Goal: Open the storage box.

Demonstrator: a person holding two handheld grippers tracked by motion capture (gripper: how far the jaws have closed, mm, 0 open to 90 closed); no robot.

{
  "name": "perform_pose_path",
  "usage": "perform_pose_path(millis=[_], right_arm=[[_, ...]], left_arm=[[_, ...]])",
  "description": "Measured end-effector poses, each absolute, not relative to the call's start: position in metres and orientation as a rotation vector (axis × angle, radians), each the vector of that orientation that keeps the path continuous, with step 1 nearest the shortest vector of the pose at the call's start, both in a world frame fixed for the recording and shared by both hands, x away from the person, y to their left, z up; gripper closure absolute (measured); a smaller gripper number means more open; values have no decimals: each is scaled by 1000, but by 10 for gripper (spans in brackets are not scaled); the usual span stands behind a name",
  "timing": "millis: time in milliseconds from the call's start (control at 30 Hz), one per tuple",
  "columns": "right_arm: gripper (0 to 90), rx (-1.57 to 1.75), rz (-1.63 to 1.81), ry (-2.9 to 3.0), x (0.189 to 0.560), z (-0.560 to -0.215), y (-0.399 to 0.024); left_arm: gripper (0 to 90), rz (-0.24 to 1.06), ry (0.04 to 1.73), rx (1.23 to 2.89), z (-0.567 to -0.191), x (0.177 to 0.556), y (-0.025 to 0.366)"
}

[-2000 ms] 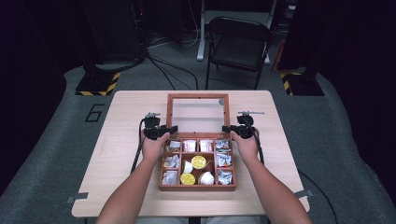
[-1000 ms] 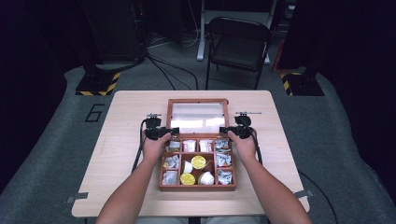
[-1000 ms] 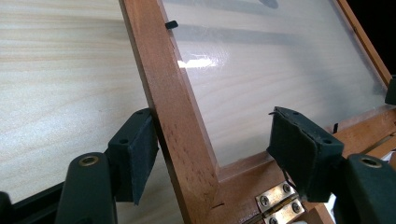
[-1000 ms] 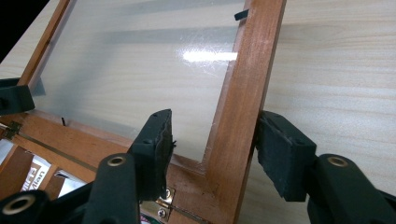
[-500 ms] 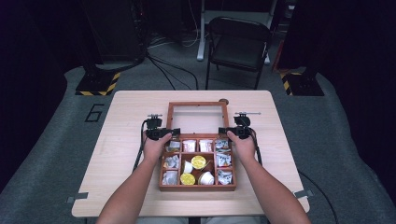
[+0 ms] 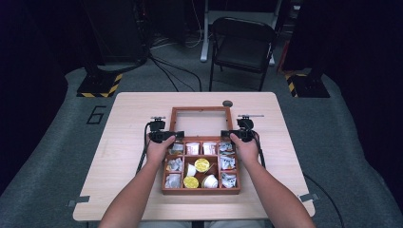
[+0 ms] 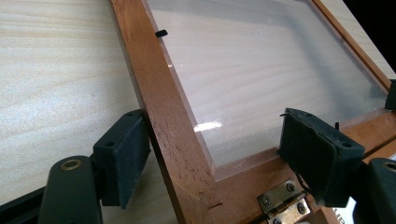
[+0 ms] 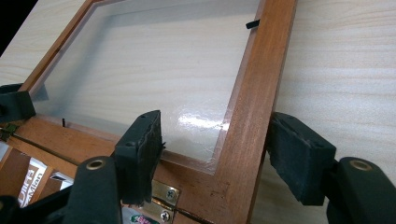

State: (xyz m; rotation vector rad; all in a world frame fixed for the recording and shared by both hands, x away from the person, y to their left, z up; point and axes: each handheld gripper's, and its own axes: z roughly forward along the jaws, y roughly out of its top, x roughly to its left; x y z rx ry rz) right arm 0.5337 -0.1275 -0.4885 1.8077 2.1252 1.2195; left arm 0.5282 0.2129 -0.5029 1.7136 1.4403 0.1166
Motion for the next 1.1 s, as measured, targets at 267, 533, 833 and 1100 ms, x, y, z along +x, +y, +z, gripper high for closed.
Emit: perform_pose_path(millis=[267, 533, 833, 1100], right_arm=[[334, 1838, 1212, 2120, 533, -489, -126], [334, 1840, 1216, 2123, 534, -490, -126], [334, 1870, 1220, 2121, 534, -491, -127], [334, 1857, 1230, 2112, 534, -493, -127]], left_arm=[[241, 107, 1450, 1706, -504, 529, 213], [239, 96, 1456, 1701, -505, 529, 213], [233, 90, 1460, 1700, -506, 530, 214], [237, 97, 1459, 1704, -505, 529, 215]])
